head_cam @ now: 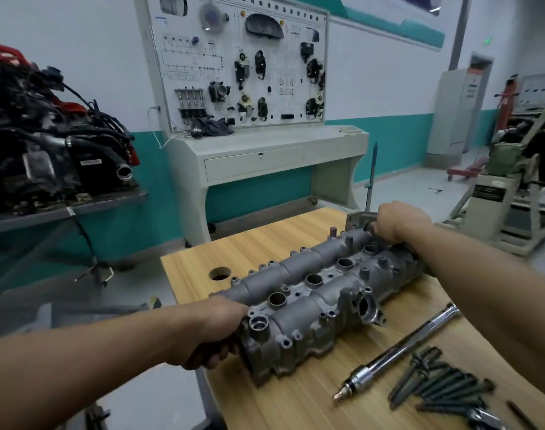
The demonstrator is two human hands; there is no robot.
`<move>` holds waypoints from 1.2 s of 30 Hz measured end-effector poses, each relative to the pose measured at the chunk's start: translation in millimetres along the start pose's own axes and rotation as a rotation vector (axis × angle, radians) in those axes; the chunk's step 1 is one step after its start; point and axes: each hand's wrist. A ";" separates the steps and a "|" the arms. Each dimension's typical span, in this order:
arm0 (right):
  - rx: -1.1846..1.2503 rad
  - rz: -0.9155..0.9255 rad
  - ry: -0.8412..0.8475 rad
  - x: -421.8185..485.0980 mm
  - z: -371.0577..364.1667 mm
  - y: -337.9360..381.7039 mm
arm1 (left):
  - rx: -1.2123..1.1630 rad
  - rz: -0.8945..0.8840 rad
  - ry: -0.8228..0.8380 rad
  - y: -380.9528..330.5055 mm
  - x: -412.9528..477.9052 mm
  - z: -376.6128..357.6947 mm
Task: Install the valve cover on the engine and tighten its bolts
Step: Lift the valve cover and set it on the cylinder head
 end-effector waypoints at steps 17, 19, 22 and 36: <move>0.072 -0.109 -0.021 7.1 -5.2 -1.8 | -0.163 -0.029 0.051 4.0 -5.7 -19.1; 0.096 -0.100 0.009 11.6 -5.5 -2.7 | -0.187 -0.031 0.050 5.0 -4.7 -20.7; 0.131 -0.068 0.072 17.6 -5.1 -2.9 | -0.234 -0.036 0.036 6.5 -1.3 -23.1; 0.156 -0.232 0.035 -15.6 63.7 -47.3 | -0.494 -0.305 -0.005 -19.1 -15.4 -3.8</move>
Point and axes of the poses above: each hand's wrist, its own x-axis towards the middle knuckle, its own z-axis out of the back of the hand, y = z × x, and after that the axes turned 9 degrees about -x, right-handed
